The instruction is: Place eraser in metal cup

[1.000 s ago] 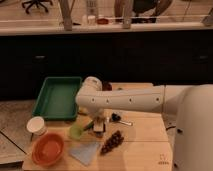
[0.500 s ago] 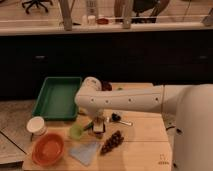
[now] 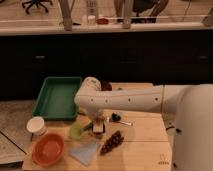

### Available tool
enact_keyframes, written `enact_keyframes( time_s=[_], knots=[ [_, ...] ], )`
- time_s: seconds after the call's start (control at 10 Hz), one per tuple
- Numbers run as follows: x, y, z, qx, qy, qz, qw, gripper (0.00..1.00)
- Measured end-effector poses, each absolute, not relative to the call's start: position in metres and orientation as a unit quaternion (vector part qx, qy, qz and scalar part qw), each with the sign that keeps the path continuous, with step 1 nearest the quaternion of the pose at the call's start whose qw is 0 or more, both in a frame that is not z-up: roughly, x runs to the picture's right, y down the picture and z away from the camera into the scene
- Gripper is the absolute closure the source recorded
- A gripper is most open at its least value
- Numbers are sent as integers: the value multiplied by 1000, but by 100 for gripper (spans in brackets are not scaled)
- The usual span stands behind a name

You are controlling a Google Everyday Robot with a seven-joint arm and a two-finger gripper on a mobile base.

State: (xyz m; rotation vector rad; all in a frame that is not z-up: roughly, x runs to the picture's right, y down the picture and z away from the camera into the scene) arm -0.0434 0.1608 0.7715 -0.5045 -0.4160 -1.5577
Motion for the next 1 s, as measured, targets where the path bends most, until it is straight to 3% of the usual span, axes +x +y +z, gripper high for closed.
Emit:
enact_keyframes(
  time_s=[1.0],
  knots=[
    [-53,151,760,-221,-189,-684,669,100]
  ],
)
